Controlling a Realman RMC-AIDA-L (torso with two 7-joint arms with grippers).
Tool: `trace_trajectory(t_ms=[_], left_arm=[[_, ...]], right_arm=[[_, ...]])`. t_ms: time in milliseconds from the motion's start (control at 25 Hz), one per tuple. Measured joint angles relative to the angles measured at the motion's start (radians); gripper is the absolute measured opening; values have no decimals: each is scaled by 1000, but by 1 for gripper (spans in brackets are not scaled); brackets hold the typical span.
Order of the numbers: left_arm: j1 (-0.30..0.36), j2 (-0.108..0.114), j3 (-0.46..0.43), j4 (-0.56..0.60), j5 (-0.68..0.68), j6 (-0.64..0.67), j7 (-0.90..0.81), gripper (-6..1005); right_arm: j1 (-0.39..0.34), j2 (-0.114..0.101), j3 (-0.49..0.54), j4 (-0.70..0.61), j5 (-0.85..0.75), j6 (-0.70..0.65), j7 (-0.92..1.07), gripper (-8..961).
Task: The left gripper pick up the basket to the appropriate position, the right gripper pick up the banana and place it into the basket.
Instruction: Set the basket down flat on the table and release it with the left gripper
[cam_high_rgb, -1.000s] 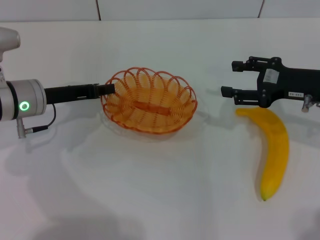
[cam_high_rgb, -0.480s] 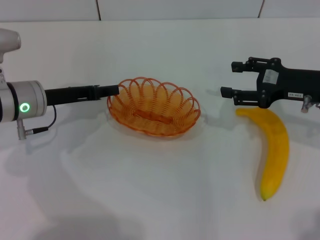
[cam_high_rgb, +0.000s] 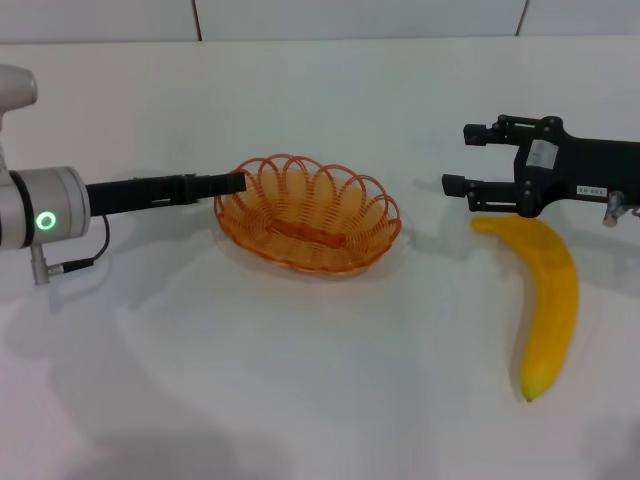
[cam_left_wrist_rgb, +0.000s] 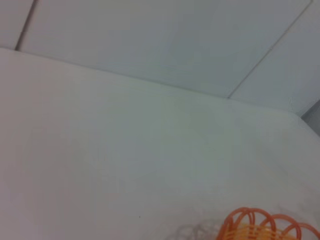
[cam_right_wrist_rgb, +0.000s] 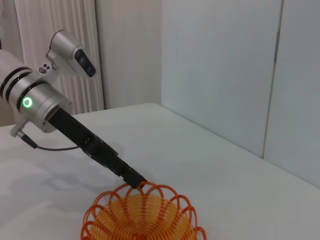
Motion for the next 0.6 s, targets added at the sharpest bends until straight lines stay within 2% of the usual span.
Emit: trace_trajectory(t_ms=[600], left_arm=[[64,4,4,70,-61,33,40,886]], right_arm=[[-2,0,0,6,-1,0,0,763]])
